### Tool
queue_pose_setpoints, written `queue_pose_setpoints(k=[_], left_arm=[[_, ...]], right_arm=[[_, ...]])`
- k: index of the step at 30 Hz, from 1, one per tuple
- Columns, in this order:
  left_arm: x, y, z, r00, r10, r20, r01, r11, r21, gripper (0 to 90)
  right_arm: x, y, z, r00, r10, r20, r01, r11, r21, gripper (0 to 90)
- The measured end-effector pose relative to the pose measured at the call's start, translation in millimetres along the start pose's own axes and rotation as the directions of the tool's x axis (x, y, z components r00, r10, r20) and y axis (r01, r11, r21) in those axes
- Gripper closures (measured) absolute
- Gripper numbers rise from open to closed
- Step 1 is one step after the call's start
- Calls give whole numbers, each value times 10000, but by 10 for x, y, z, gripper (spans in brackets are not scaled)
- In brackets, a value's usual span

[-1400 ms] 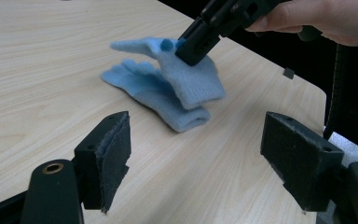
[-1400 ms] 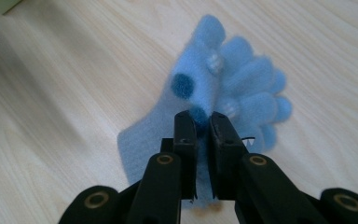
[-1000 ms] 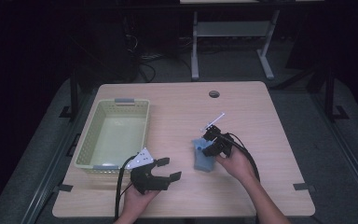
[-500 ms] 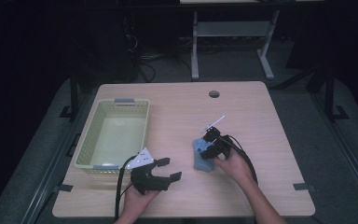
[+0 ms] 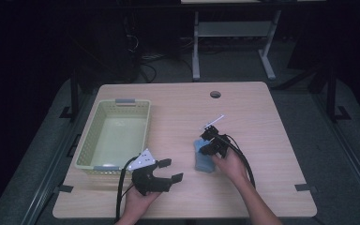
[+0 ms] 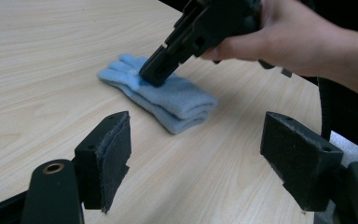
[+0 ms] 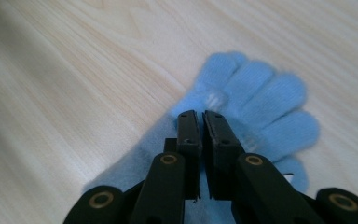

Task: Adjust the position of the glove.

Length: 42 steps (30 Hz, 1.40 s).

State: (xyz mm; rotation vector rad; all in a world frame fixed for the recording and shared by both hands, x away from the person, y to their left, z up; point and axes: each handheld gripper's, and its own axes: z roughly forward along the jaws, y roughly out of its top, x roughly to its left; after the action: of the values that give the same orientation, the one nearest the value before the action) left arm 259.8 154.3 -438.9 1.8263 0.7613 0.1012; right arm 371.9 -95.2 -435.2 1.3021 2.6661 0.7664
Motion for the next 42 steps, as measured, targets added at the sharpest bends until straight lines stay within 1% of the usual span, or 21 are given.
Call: queue_pose_setpoints(k=[4, 6, 8, 11, 15, 18, 20, 22, 24, 25, 27, 29, 30, 32, 33, 34, 37, 38, 39, 40, 42], left_arm=[[1, -1, 2, 10000, 18, 13, -18, 10000, 25, 241], [1, -3, 6, 10000, 24, 20, -24, 10000, 65, 241], [-1, -6, 10, 10000, 18, 0, -18, 10000, 34, 241], [-6, -15, 21, 10000, 23, 13, -23, 10000, 77, 241], [-20, -29, 51, 10000, -8, 51, 7, 9999, 139, 241], [-32, -29, 72, 10000, 9, 66, -11, 9997, 242, 242], [-34, -18, 91, 9997, -202, 150, 198, 9996, 203, 244], [-35, 2, 122, 9987, -473, 189, 470, 9988, 148, 245], [-33, 24, 161, 9974, -705, 137, 703, 9973, 203, 246], [-31, 34, 182, 9971, -748, 112, 744, 9968, 304, 246], [-40, 47, 250, 9956, -939, -31, 940, 9948, 385, 248], [-31, 63, 309, 9937, -1117, -42, 1117, 9922, 547, 247], [-33, 73, 347, 9909, -1342, -103, 1345, 9895, 523, 247], [-12, 103, 414, 9878, -1548, -179, 1556, 9859, 609, 246], [-3, 119, 450, 9854, -1688, -210, 1698, 9836, 606, 246], [7, 137, 485, 9827, -1836, -251, 1848, 9809, 613, 247], [51, 187, 581, 9740, -2250, -279, 2265, 9712, 737, 250], [68, 207, 623, 9691, -2438, -370, 2460, 9663, 763, 256], [82, 218, 646, 9674, -2500, -417, 2527, 9639, 839, 257], [98, 231, 679, 9632, -2645, -479, 2679, 9590, 924, 257], [131, 250, 750, 9541, -2939, -573, 2987, 9479, 1110, 257]], right_arm=[[-7, 1, 28, 10000, 58, -76, -58, 10000, -19, 852], [-2, 1, 12, 10000, 24, -14, -25, 10000, -64, 828], [-12, -12, -32, 9998, 146, -169, -150, 9996, -253, 762], [-42, -51, -114, 9978, 410, -523, -443, 9970, -632, 703], [-76, -138, -199, 9963, 625, -582, -677, 9935, -912, 612], [-130, -219, -282, 9902, 1053, -921, -1159, 9862, -1183, 534], [-166, -284, -346, 9824, 1374, -1264, -1552, 9773, -1439, 507], [-187, -357, -396, 9769, 1567, -1454, -1792, 9710, -1580, 486], [-199, -423, -423, 9750, 1678, -1456, -1906, 9686, -1598, 460], [-205, -452, -438, 9727, 1807, -1457, -2030, 9665, -1570, 451], [-231, -507, -464, 9677, 2034, -1490, -2268, 9604, -1621, 435], [-271, -571, -475, 9636, 2183, -1541, -2444, 9533, -1776, 424], [-289, -601, -473, 9589, 2316, -1637, -2595, 9494, -1767, 414], [-312, -663, -461, 9435, 2710, -1907, -3059, 9335, -1869, 410], [-324, -693, -455, 9374, 2846, -2006, -3213, 9290, -1838, 408], [-338, -725, -442, 9343, 2911, -2056, -3298, 9249, -1893, 407], [-383, -805, -414, 9146, 3254, -2402, -3736, 9071, -1937, 408], [-399, -827, -403, 9074, 3351, -2537, -3881, 8998, -1994, 410], [-416, -850, -390, 8950, 3526, -2734, -4119, 8885, -2023, 413], [-427, -865, -379, 8916, 3569, -2788, -4189, 8838, -2083, 415], [-442, -900, -350, 8778, 3746, -2985, -4436, 8709, -2115, 432]])
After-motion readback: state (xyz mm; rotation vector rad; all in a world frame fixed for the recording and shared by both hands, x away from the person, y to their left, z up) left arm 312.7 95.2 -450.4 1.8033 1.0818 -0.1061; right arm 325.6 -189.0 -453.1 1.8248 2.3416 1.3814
